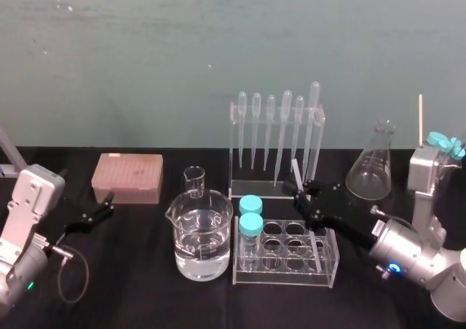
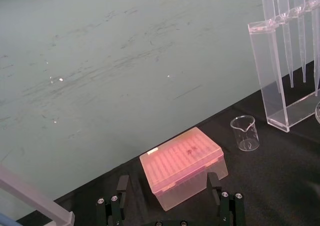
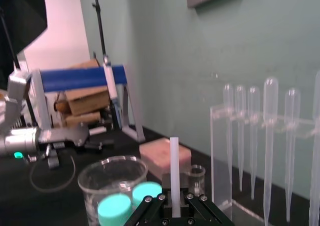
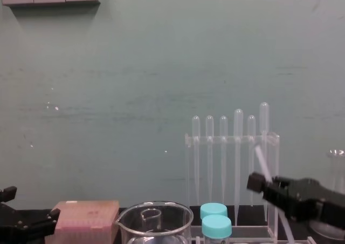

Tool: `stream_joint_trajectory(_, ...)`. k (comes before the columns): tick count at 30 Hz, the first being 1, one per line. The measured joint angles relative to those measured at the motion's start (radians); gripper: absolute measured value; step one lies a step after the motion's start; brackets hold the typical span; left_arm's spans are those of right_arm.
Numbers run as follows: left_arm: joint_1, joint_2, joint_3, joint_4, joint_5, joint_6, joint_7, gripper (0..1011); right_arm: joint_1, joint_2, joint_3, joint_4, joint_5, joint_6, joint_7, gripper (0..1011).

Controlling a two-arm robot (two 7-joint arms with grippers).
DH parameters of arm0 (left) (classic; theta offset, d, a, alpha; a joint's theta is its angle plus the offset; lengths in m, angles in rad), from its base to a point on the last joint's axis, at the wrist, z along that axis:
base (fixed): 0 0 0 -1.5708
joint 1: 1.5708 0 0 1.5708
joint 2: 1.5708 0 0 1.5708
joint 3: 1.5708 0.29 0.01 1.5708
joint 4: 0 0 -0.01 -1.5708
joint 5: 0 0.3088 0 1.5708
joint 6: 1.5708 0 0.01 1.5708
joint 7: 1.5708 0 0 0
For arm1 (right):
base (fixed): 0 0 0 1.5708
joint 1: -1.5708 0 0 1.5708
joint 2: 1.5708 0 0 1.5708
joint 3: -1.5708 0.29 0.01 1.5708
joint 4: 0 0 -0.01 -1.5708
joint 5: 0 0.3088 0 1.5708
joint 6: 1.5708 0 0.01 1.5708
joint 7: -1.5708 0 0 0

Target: Pick up the stirring rod with one hand, then place it down.

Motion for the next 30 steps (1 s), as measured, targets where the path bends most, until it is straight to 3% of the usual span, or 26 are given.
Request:
stream_joint_trajectory(7,0.000,0.000,0.000,0.000,0.000,0.000,0.000,1000,0.023,-0.007,-0.021,0.040,-0.025,-0.002,0.002,67)
stream_joint_trajectory(20,0.000,0.000,0.000,0.000,0.000,0.000,0.000,1000,0.023,-0.007,-0.021,0.040,-0.026,-0.004,0.001,70)
stream_joint_trajectory(23,0.000,0.000,0.000,0.000,0.000,0.000,0.000,1000,0.023,-0.007,-0.021,0.040,-0.026,-0.004,0.001,104)
stream_joint_trajectory(30,0.000,0.000,0.000,0.000,0.000,0.000,0.000,1000,0.022,-0.007,-0.020,0.039,-0.025,-0.005,0.001,332)
